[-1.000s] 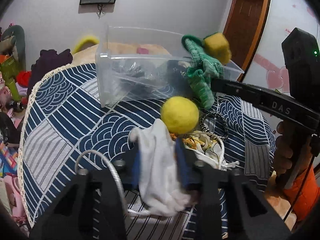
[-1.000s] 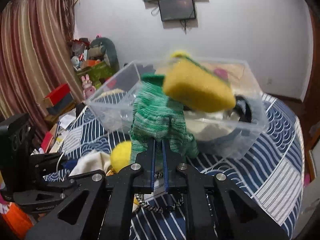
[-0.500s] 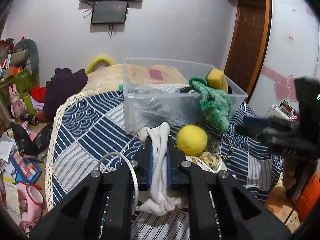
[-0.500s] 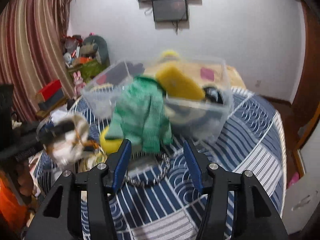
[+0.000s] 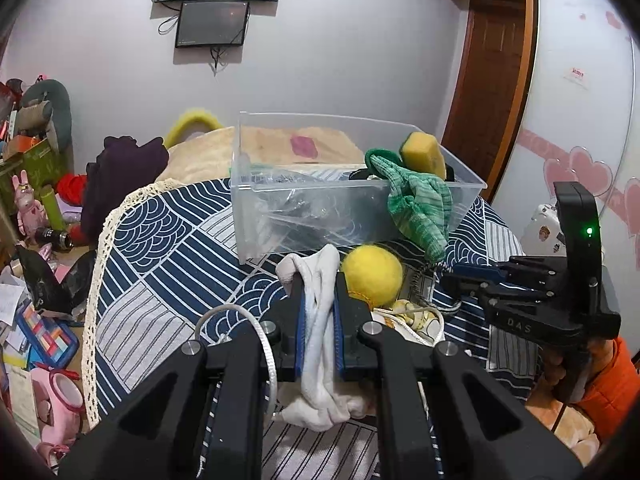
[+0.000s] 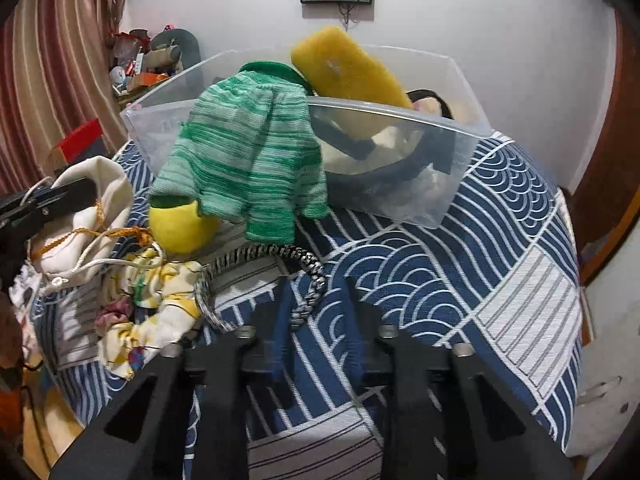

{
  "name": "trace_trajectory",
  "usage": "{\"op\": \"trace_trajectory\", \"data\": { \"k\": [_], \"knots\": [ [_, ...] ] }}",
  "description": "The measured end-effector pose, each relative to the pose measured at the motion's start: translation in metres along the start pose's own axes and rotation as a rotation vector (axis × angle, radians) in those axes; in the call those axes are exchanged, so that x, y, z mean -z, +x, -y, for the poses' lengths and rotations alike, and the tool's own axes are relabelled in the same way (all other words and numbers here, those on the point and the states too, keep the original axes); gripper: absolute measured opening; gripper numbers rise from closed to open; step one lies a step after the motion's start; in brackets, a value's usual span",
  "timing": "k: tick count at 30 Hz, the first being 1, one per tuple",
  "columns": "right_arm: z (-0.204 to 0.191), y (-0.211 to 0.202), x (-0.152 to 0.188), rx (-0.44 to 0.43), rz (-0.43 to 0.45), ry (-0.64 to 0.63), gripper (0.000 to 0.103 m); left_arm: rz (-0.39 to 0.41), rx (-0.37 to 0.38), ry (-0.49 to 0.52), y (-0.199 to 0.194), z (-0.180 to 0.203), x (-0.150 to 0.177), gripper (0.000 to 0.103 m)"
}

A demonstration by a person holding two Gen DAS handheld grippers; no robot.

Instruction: Organize soft objects

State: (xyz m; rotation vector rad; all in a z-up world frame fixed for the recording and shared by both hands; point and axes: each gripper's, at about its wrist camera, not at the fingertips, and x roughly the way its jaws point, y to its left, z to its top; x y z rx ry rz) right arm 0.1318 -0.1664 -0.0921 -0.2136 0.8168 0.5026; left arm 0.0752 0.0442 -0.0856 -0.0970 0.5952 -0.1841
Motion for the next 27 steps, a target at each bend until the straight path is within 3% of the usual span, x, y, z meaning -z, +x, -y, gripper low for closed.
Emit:
{"op": "trace_trajectory", "data": {
  "k": [5,13,20,27],
  "knots": [
    [0.014,-0.009,0.008,-0.015,0.040,0.049,0.006,0.011,0.005,0.003,-0.004,0.002,-0.003,0.011],
    [0.009,0.000,-0.010,-0.086,0.032,0.054,0.006,0.033,0.012,0.000,-0.008,0.003,-0.010,0.011],
    [0.000,-0.025,-0.023,-0.126,0.146,0.055,0.006,0.052,0.017,-0.009,-0.010,0.002,-0.019,0.011],
    [-0.005,-0.041,-0.041,-0.138,0.225,0.039,0.006,0.086,0.044,0.003,-0.002,0.002,-0.053,0.011]
  ]
}}
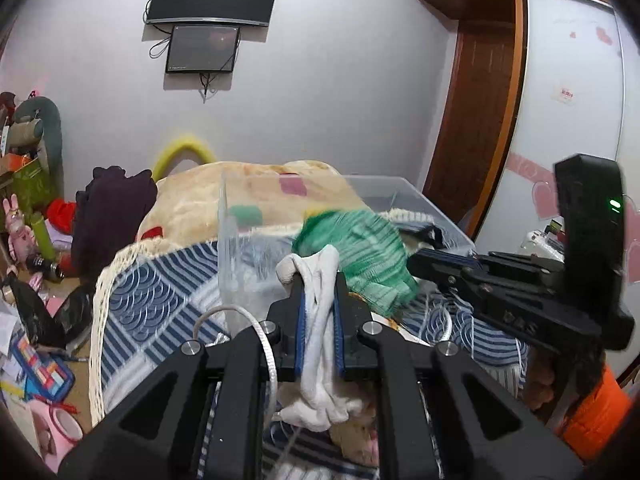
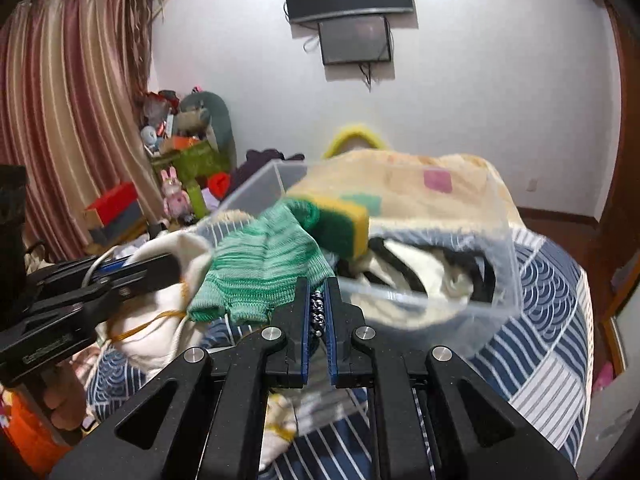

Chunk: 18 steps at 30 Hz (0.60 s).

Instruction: Organize soft objects

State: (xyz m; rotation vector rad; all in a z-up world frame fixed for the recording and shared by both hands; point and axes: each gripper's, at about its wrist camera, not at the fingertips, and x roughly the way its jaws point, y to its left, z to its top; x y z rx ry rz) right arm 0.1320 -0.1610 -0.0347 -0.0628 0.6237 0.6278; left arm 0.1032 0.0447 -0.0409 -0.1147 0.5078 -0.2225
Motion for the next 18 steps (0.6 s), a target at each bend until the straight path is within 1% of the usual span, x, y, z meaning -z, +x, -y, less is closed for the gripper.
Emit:
{"op": "trace_trajectory", "data": {
  "k": [3,8,11,15,16,18],
  "knots": [
    [-0.002,0.004,-0.012,0.010,0.024,-0.011,0.006,-0.010,0.034,-0.030,0.012,-0.005,-0.016,0.011],
    [-0.003,0.013,-0.029,0.021,0.047,-0.003,0.006,-0.025,0.043,-0.086,0.036,-0.019,-0.039,0.011],
    [0.001,0.017,-0.036,0.040,0.058,0.009,0.006,-0.035,0.020,-0.092,0.048,-0.023,-0.045,0.011],
    [0.013,0.018,-0.036,0.064,0.064,0.045,0.006,-0.018,-0.041,-0.083,0.059,-0.024,-0.046,0.011],
    [0.015,0.019,-0.035,0.068,0.059,0.054,0.006,-0.017,-0.056,-0.083,0.063,-0.023,-0.045,0.011],
    [0.021,0.026,-0.034,0.087,0.029,0.071,0.006,-0.025,-0.062,-0.077,0.070,-0.023,-0.044,0.011]
  ]
}}
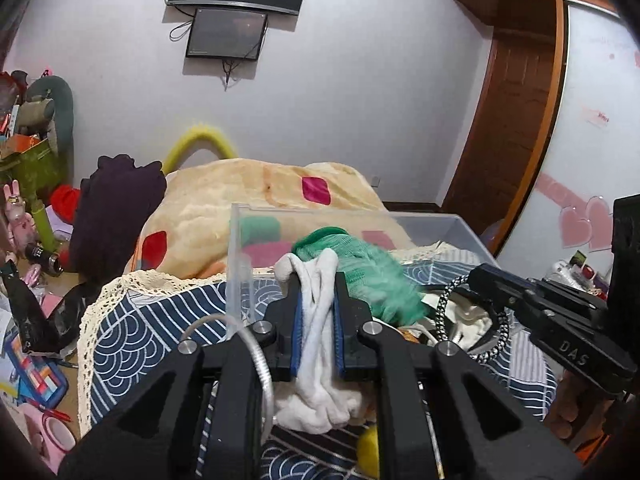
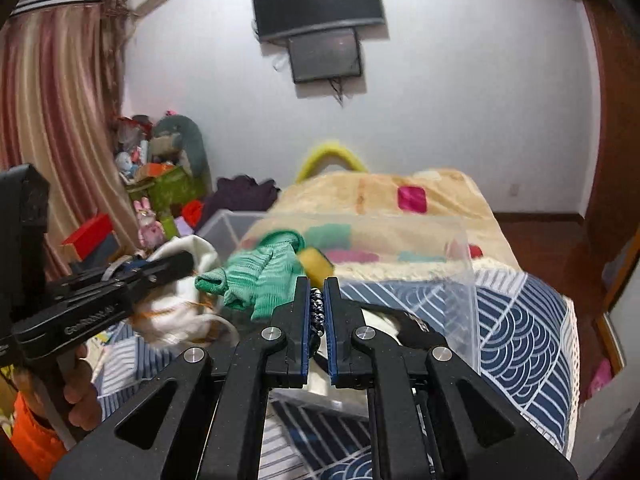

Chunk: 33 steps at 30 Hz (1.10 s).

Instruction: Organize soft objects

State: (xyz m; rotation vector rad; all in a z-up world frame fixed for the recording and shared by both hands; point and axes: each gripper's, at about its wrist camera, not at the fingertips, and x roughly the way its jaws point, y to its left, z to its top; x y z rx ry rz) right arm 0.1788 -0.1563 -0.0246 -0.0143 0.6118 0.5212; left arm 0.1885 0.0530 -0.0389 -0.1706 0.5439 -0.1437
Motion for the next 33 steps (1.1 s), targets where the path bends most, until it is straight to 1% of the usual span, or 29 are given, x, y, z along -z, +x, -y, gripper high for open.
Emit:
{"op": "trace_trajectory", "data": {
  "k": [2,4,5,6,7,8,9,10,11,12,13,14,15,16,17,18,20,21,26,28,33],
  "knots": [
    [0.001,0.010,0.004,0.047,-0.036,-0.009,0.007,-0.013,-0.018,0.018,0.008,0.004,0.002,0.011],
    [0.002,0.017,0.009,0.078,-0.068,-0.019,0.007,-0.017,-0.041,0.038,0.013,0.007,0.003,0.015],
    [0.003,0.019,0.009,0.073,-0.083,-0.021,0.007,-0.017,-0.045,0.044,0.015,0.008,0.003,0.021],
    [0.003,0.021,0.010,0.067,-0.096,-0.019,0.007,-0.018,-0.050,0.052,0.017,0.009,0.002,0.029],
    [0.003,0.022,0.011,0.064,-0.115,-0.016,0.008,-0.026,-0.055,0.062,0.019,0.010,0.002,0.034],
    [0.004,0.022,0.010,0.060,-0.125,-0.013,0.014,-0.037,-0.061,0.072,0.022,0.011,0.001,0.040],
    [0.006,0.020,0.009,0.053,-0.127,-0.009,0.023,-0.044,-0.064,0.076,0.024,0.012,0.001,0.042],
    [0.006,0.018,0.010,0.052,-0.123,-0.011,0.028,-0.053,-0.062,0.077,0.024,0.011,0.000,0.042],
    [0.006,0.015,0.009,0.056,-0.117,-0.021,0.036,-0.057,-0.059,0.076,0.024,0.011,0.000,0.044],
    [0.004,0.010,0.009,0.066,-0.104,-0.034,0.042,-0.062,-0.055,0.072,0.022,0.010,0.000,0.050],
    [0.002,0.005,0.009,0.073,-0.091,-0.048,0.044,-0.068,-0.049,0.062,0.020,0.009,-0.001,0.055],
    [0.000,0.000,0.009,0.075,-0.082,-0.064,0.044,-0.072,-0.034,0.053,0.017,0.008,-0.001,0.068],
    [-0.001,-0.004,0.009,0.073,-0.074,-0.074,0.045,-0.072,-0.014,0.045,0.013,0.009,-0.002,0.076],
    [-0.002,-0.008,0.008,0.073,-0.067,-0.083,0.045,-0.055,0.004,0.038,0.004,0.009,-0.002,0.077],
    [-0.003,-0.013,0.008,0.073,-0.056,-0.090,0.050,-0.046,0.006,0.040,-0.001,0.010,-0.002,0.078],
    [-0.004,-0.019,0.009,0.071,-0.046,-0.095,0.058,-0.037,0.007,0.052,-0.008,0.012,-0.002,0.080],
    [-0.005,-0.028,0.010,0.075,-0.019,-0.098,0.066,-0.020,0.003,0.068,-0.018,0.016,0.000,0.084],
    [-0.005,-0.032,0.011,0.075,-0.006,-0.097,0.068,-0.014,0.001,0.069,-0.023,0.017,0.000,0.087],
    [-0.011,-0.046,0.021,0.036,0.009,-0.090,0.069,0.010,-0.010,0.083,-0.047,0.025,0.013,0.099],
    [-0.014,-0.046,0.026,0.013,-0.001,-0.093,0.069,0.015,-0.014,0.089,-0.053,0.027,0.021,0.099],
    [-0.025,-0.038,0.042,-0.006,-0.039,-0.122,0.069,-0.019,-0.018,0.094,-0.055,0.030,0.041,0.100]
  ]
}}
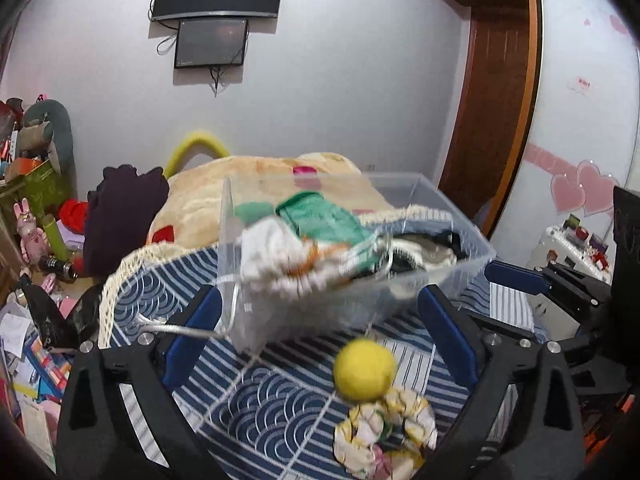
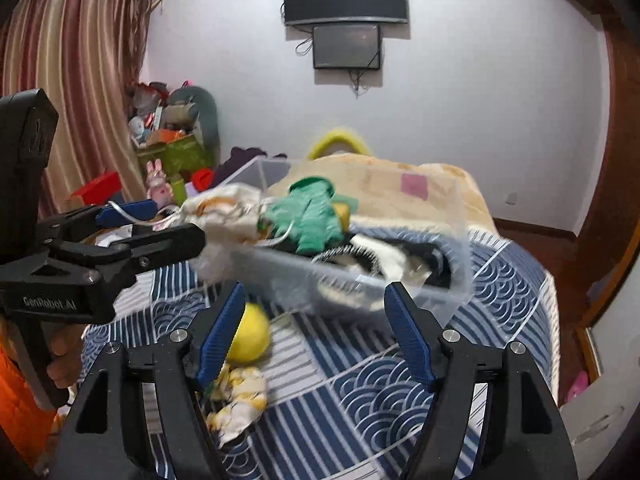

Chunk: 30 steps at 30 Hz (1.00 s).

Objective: Organize soft objects
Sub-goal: 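Grasp the yellow felt ball with the left tool while the right grasps the floral cloth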

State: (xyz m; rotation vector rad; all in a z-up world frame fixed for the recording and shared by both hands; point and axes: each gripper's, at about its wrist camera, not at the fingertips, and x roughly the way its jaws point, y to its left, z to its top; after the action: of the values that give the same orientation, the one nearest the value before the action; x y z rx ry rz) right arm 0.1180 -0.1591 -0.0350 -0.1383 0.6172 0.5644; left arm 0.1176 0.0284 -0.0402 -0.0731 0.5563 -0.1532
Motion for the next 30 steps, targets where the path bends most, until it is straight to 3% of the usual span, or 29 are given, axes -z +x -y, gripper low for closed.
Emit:
{"op": "trace_trajectory", "data": {
  "k": [8,16,18,22,30],
  "knots": [
    [-0.009,0.019,0.027,-0.007,-0.092,-0.022,0.069,-0.098,0.029,-0.013,0.023,0.004,0.030,0.099],
    [-0.002,0.031,0.043,-0.030,-0.169,0.024,0.068,-0.229,0.102,0.012,0.059,0.022,0.044,0.063],
    [-0.004,0.031,0.042,-0.035,-0.166,0.024,0.068,-0.255,0.110,0.028,0.066,0.026,0.047,0.045],
    [-0.005,0.028,0.045,-0.046,-0.157,0.020,0.067,-0.230,0.109,0.023,0.059,0.025,0.049,0.045],
    [-0.028,0.030,0.052,-0.141,-0.200,-0.025,0.041,-0.148,0.007,0.003,0.016,0.002,0.057,0.045]
  ]
}}
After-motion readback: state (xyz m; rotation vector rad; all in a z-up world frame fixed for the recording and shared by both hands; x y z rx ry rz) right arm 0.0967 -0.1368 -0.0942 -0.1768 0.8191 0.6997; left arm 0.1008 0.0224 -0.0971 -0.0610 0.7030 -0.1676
